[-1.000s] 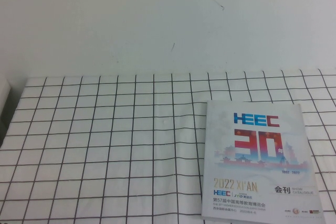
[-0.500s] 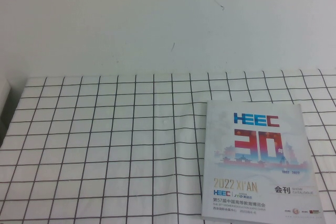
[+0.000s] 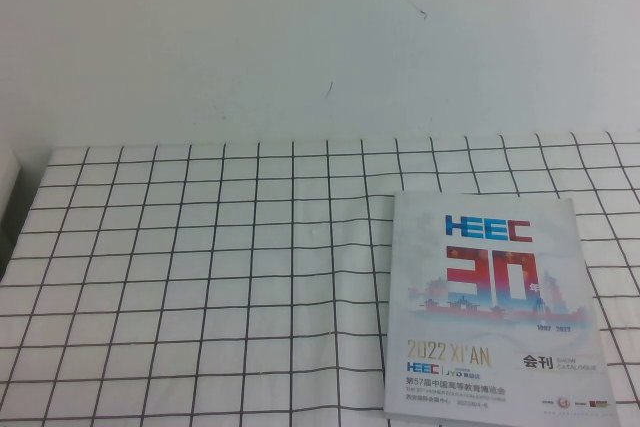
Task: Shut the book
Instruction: 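Close the open booklet and leave it lying on the table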
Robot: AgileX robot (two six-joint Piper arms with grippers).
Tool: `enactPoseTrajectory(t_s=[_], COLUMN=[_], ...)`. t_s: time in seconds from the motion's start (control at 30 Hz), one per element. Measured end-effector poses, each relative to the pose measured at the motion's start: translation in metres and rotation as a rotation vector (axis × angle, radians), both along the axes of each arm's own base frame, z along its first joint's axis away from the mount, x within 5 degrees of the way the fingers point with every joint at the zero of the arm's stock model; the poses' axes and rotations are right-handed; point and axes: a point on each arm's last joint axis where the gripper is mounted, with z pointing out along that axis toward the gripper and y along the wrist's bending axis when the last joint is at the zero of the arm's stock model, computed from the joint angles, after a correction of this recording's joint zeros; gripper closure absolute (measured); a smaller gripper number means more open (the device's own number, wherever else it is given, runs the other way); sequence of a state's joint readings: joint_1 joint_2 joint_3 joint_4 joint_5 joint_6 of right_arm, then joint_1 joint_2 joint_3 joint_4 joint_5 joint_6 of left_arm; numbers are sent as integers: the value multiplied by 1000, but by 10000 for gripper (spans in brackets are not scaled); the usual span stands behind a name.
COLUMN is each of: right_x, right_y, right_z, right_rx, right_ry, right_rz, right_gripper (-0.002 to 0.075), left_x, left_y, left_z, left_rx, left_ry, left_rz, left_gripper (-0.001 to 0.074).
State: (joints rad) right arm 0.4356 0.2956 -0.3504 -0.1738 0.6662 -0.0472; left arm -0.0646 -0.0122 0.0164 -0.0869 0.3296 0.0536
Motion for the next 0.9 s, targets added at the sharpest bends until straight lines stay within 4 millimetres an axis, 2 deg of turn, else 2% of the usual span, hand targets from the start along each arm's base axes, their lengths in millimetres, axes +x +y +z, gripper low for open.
enactPoseTrajectory(t_s=[0.33, 0.47, 0.67, 0.9], right_x=[0, -5, -9, -11], right_y=[0, -2, -4, -18], right_z=[0, -6, -36, -65], right_rx=[0, 22, 67, 70], right_ry=[-1, -46, -141, -205], right_rz=[0, 4, -17, -278], right_gripper=[729, 729, 729, 729], left_x=[0, 0, 0, 0], left_y=[0, 0, 0, 0], left_z=[0, 0, 0, 0], left_rx=[7, 7, 11, 11], left_ry=[-1, -1, -1, -1], left_rz=[-2, -2, -2, -2], left_gripper=[738, 738, 738, 738])
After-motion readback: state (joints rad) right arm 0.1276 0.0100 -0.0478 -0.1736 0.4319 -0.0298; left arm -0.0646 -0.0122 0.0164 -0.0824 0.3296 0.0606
